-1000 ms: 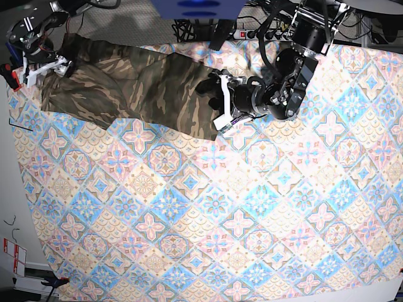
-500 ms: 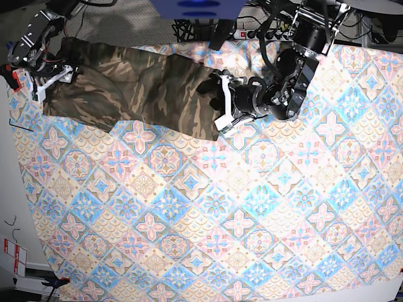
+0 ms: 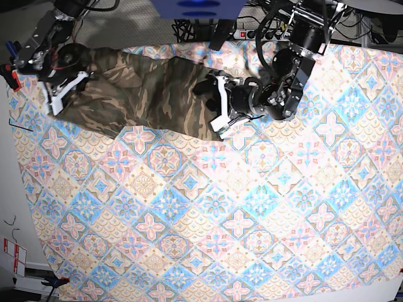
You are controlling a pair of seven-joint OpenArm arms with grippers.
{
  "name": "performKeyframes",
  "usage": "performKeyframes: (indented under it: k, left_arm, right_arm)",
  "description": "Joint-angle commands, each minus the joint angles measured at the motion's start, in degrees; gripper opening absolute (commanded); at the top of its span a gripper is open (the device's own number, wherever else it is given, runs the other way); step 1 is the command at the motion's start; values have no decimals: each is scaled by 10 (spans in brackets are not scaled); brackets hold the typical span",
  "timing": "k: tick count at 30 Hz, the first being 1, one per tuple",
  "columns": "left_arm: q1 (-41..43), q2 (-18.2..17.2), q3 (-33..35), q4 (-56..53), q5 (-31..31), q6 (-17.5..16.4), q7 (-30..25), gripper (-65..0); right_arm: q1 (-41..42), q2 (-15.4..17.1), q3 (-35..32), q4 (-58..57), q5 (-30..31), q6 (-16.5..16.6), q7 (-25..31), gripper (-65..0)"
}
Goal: Fold the T-shirt properly
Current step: 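Hold the folded end with the left gripper and regrasp with the right gripper, then fold the strip's other end with the right gripper onto the bundle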
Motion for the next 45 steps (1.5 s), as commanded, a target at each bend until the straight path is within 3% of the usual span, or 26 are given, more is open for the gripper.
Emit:
performKeyframes:
  k: [1, 11, 18, 25, 31, 36, 39, 45]
  left_arm:
    - [-7, 6, 1, 8, -6, -3, -9, -327]
    - [-47, 110, -1, -113, 99, -3, -16, -328]
    - [-55, 115, 1, -114, 98, -3, -37, -328]
    - [-51, 82, -2, -114, 95, -3, -29, -328]
    - [-52, 30, -3, -65, 31, -3, 8, -328]
    - [-52, -9, -3, -39, -16, -3, 8, -328]
    - [-51, -20, -3, -40, -18, -3, 8, -328]
    - [-45, -26, -2, -41, -16, -3, 4, -328]
  right_arm:
    - [19, 11, 12, 18, 5, 1, -2, -601]
    - [92, 28, 18, 48, 4, 1, -60, -600]
    - [88, 60, -83, 160, 7, 1, -88, -599]
    - [77, 63, -205, 200, 8, 1, -89, -599]
    - [76, 89, -348, 217, 9, 1, -89, -599]
    - [77, 90, -394, 226, 9, 1, -82, -599]
    - [81, 102, -429, 233, 43, 1, -82, -598]
    - [118, 163, -532, 237, 193, 1, -40, -597]
